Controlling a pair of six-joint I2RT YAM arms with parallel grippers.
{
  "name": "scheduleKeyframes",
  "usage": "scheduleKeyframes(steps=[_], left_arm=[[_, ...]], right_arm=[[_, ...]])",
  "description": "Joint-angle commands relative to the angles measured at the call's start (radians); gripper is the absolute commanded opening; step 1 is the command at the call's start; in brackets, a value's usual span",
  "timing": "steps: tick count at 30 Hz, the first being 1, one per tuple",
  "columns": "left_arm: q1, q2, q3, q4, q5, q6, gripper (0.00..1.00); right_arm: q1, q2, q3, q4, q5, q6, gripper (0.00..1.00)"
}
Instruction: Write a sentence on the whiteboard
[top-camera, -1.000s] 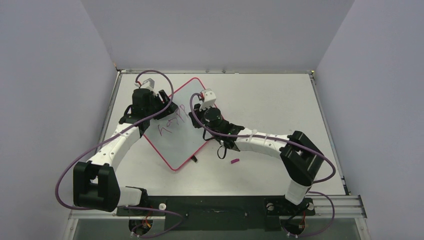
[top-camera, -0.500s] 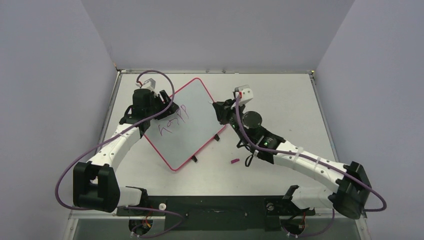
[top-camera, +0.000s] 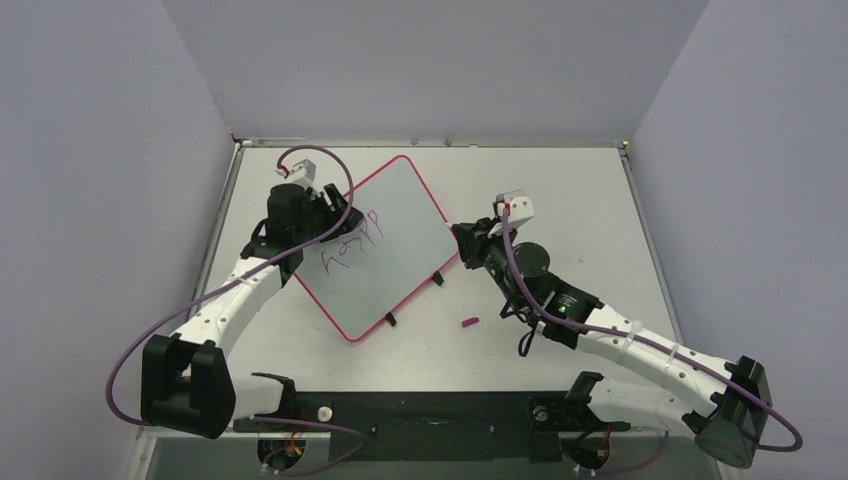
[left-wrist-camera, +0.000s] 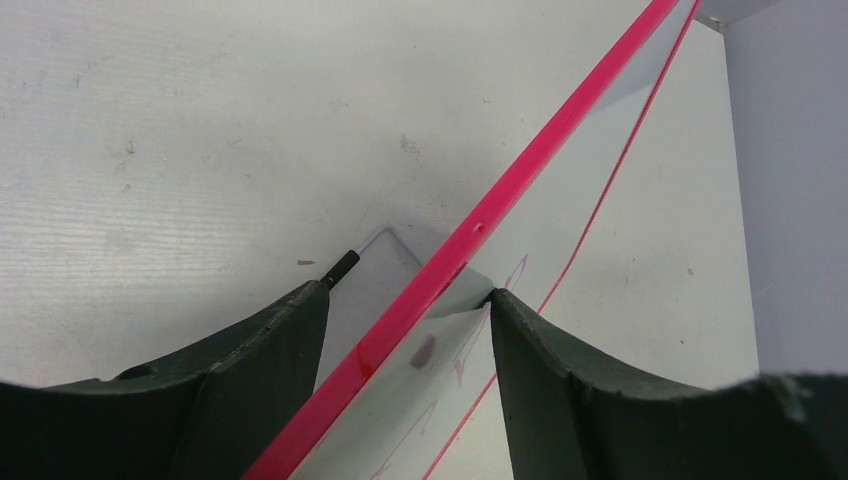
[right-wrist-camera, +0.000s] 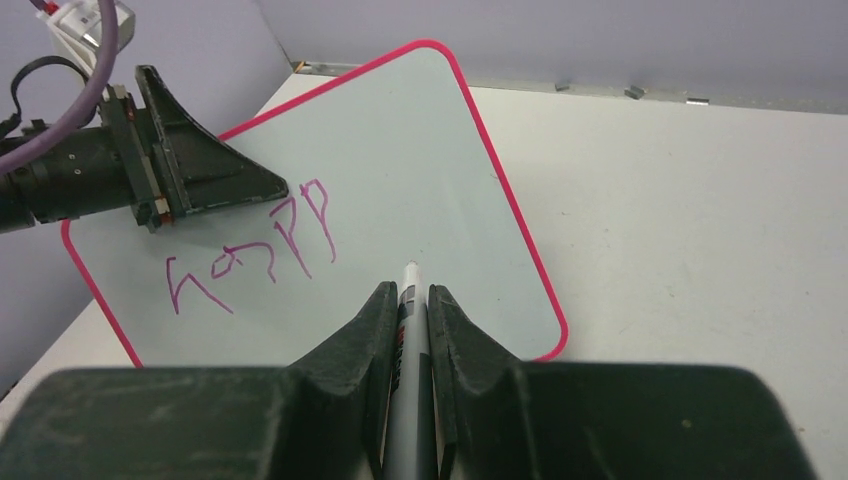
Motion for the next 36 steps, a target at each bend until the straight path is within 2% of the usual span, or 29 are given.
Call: scheduleKeyframes(steps=[1, 10, 19, 27, 36], left_arm=[[-0.019, 0.007, -0.026, 0.066, -0.003, 0.006, 0.47], [-0.020, 0.017, -0.026, 0.111, -0.002, 0.018, 0.47], [-0.022, -0.009, -0.043, 0.116, -0.020, 0.027, 0.47], [-0.024, -0.016, -0.041, 0.102, -0.039, 0.033, 0.47], [-0.025, -0.009, -0.039, 0.098, -0.034, 0.036, 0.47]], right_arm=[[-0.001, 0.037, 0.019, 0.004, 0.020, -0.009, 0.00], [-0.053, 0.253, 0.096, 0.107, -0.084, -0.045, 0.00], [-0.067, 0.510, 0.274, 0.201, -0.167, -0.054, 0.00], [-0.067, 0.629, 0.400, 0.222, -0.229, -0.035, 0.00], [-0.069, 0.700, 0.463, 0.230, -0.252, -0.022, 0.00]])
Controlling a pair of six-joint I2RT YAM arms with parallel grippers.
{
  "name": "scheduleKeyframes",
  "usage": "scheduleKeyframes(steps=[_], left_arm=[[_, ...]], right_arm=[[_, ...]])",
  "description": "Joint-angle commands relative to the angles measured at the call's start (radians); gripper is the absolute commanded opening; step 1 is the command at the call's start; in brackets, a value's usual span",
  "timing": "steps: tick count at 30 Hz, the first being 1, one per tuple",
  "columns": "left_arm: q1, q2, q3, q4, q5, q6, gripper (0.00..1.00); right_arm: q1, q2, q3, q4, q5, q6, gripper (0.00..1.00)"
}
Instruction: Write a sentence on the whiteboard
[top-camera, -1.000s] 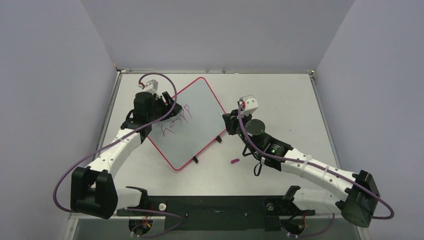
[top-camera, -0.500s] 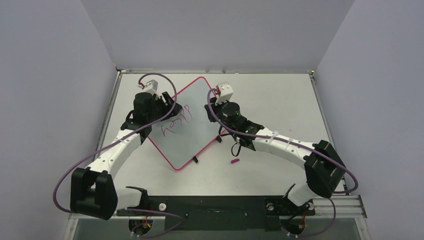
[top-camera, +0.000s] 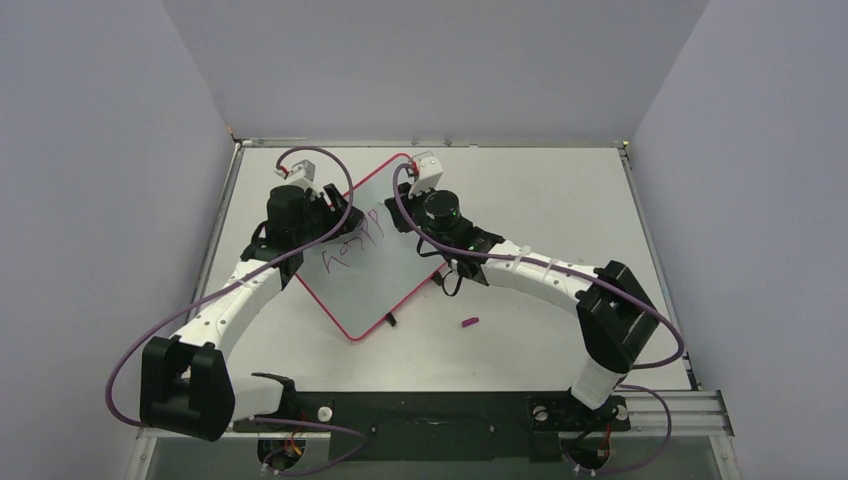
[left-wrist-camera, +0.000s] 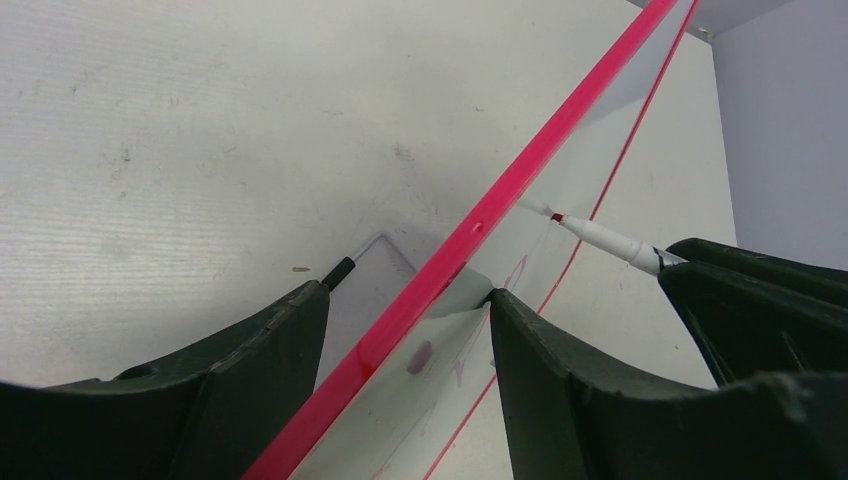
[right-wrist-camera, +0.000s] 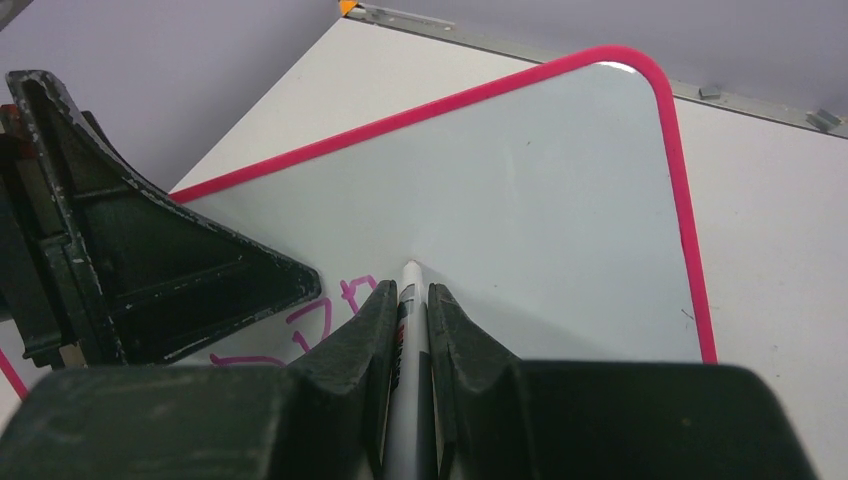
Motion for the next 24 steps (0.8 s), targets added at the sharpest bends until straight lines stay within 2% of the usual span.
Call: scheduleKeyframes(steps=[1, 8, 16, 20, 24], left_arm=[[-0.022, 0.001, -0.019, 0.057, -0.029, 0.045, 0.47], [-0.021, 0.004, -0.022, 0.062, -0.030, 0.045, 0.47], [-0.021, 0.004, -0.022, 0.060, -0.041, 0.046, 0.47], [-0.021, 0.012, -0.016, 0.060, -0.026, 0.043, 0.47], [-0.021, 0.005, -0.017, 0.057, -0.027, 0.043, 0.47]], right_arm=[[-0.003, 0.028, 0.057, 0.057, -0.028, 0.018, 0.00], [-0.003, 0.016, -0.023, 0.078, -0.019, 0.047, 0.00], [0.023, -0.082, -0.166, 0.072, 0.031, 0.082, 0.00], [0.034, -0.122, -0.143, 0.044, 0.047, 0.070, 0.00], [0.043, -0.124, -0.042, 0.020, 0.037, 0.045, 0.00]])
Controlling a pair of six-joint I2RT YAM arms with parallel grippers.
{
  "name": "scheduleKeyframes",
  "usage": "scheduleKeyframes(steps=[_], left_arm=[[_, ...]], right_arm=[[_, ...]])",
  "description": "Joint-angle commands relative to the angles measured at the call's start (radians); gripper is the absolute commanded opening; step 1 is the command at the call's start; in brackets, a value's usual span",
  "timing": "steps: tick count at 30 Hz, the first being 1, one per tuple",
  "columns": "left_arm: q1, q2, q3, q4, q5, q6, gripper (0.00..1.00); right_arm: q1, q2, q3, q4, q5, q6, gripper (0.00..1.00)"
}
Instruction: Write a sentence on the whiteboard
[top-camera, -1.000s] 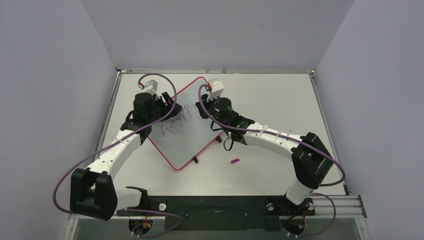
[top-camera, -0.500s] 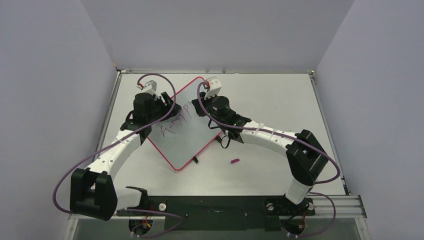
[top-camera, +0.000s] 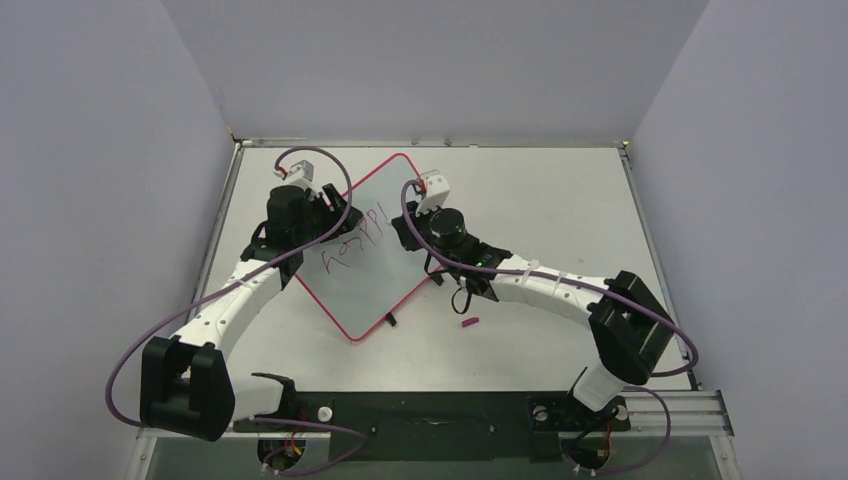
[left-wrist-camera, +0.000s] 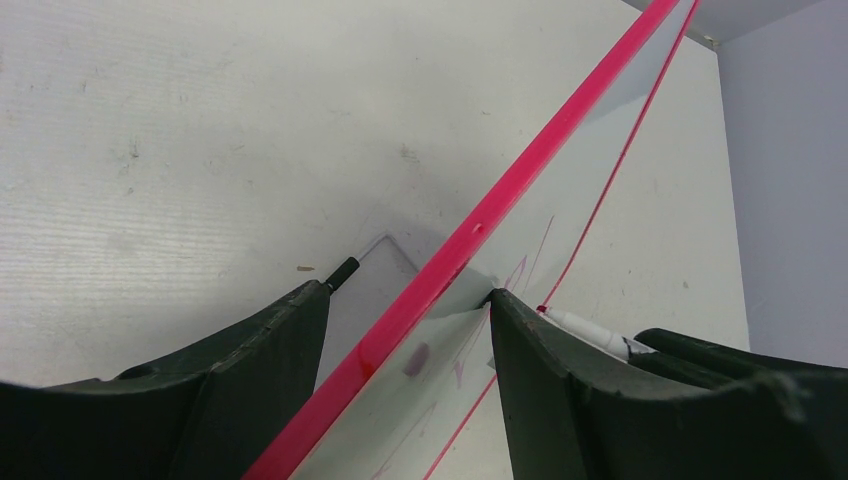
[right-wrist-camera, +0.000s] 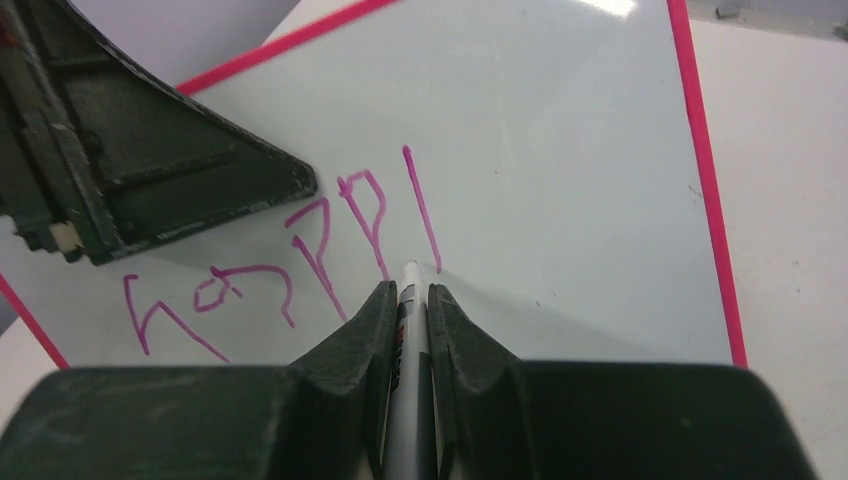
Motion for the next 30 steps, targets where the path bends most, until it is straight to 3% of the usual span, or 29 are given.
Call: scheduleKeyframes(steps=[1, 14, 30], left_arm=[[-0.022, 0.004, -0.017, 0.064, -0.011, 0.054, 0.47], [-0.022, 0.004, -0.015, 0.065, -0.001, 0.057, 0.47], [-0.022, 0.005, -0.016, 0.064, 0.001, 0.059, 0.47]], right_arm=[[0.010, -0.046, 0.128, 0.006, 0.012, -0.026, 0.00], [-0.020, 0.118, 0.328, -0.025, -0.029, -0.043, 0.00], [-0.049, 0.139, 0.290, -0.044, -0.004, -0.030, 0.00]])
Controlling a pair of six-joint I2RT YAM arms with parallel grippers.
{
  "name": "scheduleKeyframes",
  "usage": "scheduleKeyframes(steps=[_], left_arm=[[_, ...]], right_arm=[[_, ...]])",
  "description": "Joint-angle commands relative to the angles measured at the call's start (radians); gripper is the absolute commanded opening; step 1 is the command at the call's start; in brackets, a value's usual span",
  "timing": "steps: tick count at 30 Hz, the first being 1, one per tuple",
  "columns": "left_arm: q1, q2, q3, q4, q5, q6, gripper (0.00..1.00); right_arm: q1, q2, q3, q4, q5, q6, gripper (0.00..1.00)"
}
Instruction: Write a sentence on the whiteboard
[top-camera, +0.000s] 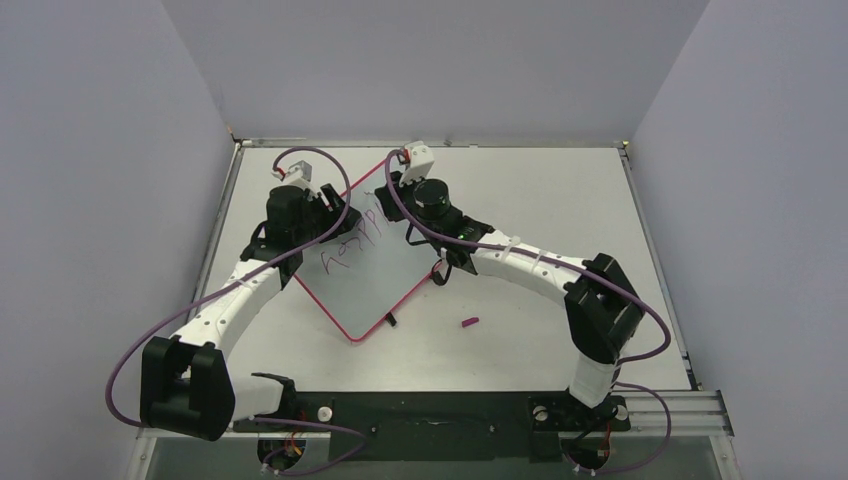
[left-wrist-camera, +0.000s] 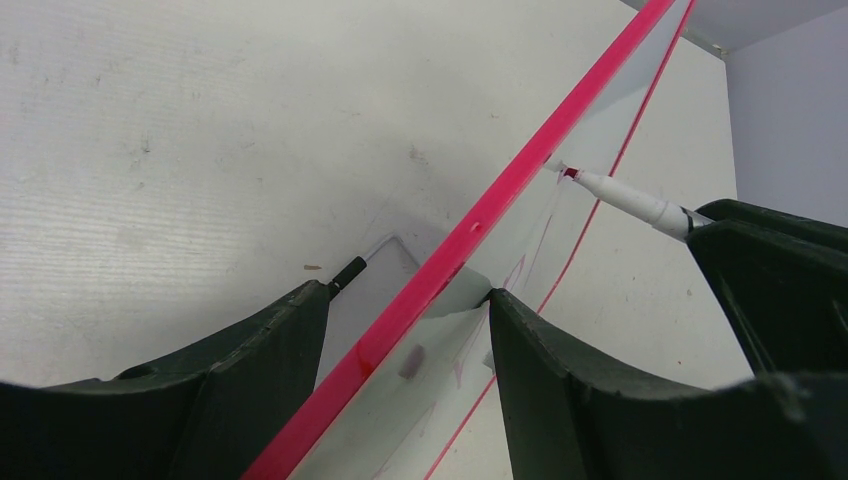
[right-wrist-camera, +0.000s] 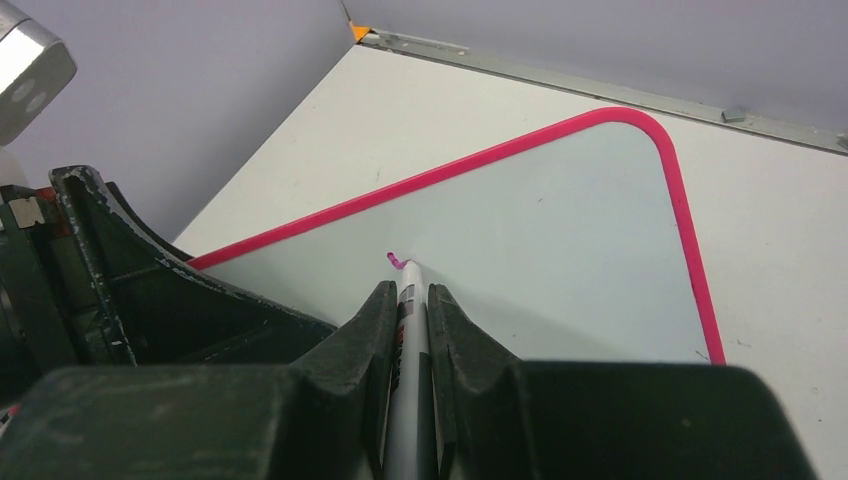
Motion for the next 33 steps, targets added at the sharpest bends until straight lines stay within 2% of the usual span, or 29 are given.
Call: scheduleKeyframes(steps=[1, 12, 20, 26, 33], left_arm=[[-0.025, 0.005, -0.015, 0.071, 0.014, 0.069, 0.47], [-0.025, 0.048, -0.020, 0.091, 0.037, 0.060, 0.47], [-0.025, 0.054, -0.032, 0.099, 0.021, 0.061, 0.47], [-0.025, 0.053, -0.036, 0.102, 0.021, 0.062, 0.46], [-0.027, 0.051, -0.041, 0.104, 0.017, 0.066, 0.46]], right_arm=[[-0.014, -0.037, -0.015, -0.004, 0.023, 0.003, 0.00], [0.047, -0.154, 0.030, -0.049, 0.022, -0.055, 0.00], [0.060, -0.265, -0.070, -0.027, 0.130, -0.085, 0.00], [0.051, -0.286, -0.140, -0.053, 0.213, -0.123, 0.00], [0.026, -0.226, -0.139, -0.086, 0.193, -0.115, 0.00]])
